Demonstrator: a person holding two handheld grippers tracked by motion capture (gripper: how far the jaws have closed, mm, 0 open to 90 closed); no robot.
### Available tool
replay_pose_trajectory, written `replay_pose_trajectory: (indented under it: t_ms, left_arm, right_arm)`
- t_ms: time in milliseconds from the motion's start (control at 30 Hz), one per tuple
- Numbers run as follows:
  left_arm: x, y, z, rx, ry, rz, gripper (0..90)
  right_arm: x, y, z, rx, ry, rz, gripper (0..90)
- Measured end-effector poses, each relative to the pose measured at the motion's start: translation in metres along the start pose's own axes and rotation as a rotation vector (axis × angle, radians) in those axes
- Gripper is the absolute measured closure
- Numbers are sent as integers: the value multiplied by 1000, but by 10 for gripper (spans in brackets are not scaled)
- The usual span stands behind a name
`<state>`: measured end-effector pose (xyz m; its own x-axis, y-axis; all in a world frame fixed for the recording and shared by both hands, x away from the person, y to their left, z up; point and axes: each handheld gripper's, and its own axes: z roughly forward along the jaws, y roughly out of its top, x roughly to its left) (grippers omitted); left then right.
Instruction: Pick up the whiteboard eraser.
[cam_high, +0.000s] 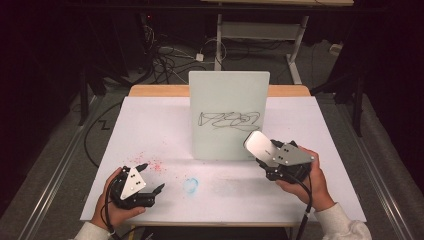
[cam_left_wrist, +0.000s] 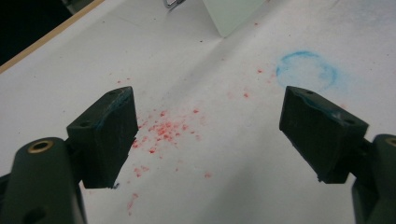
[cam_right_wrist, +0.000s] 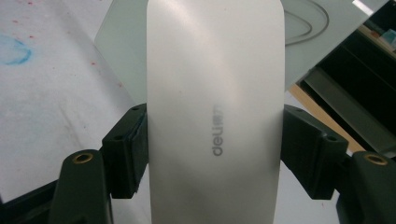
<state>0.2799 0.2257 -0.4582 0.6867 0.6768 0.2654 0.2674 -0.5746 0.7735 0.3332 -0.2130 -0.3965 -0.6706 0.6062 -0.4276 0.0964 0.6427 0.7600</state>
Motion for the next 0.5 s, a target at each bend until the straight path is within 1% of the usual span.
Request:
replay_pose_trajectory:
  t_ms: [67,100,167,200,300,400,467,500]
  left_arm:
    - [0,-1,0,5,-3,6,185]
    - [0,-1,0,3,-4,3,185]
    - [0,-1,1,5,-4,1,185]
    - [0,-1,0,2,-4,-1,186]
    - [0,-1,0,0,-2,-4,186]
    - [-1,-1,0,2,-2,3,185]
    - [-1,-1,0,2,-3,5,186]
    - [-1,-1,0,3,-5,6,186]
  right_arm:
    - [4,2,1,-9,-23,-2,312]
    - [5,4,2,-6,-18,2,311]
    - [7,5,3,-18,-23,-1,312]
    - [10,6,4,-23,-45,1,312]
    - [12,9,7,-38,-58,2,311]
    - [15,10,9,-50,-65,1,312]
    - [17,11,10,-58,-79,4,311]
    - [18,13,12,-59,-92,-3,312]
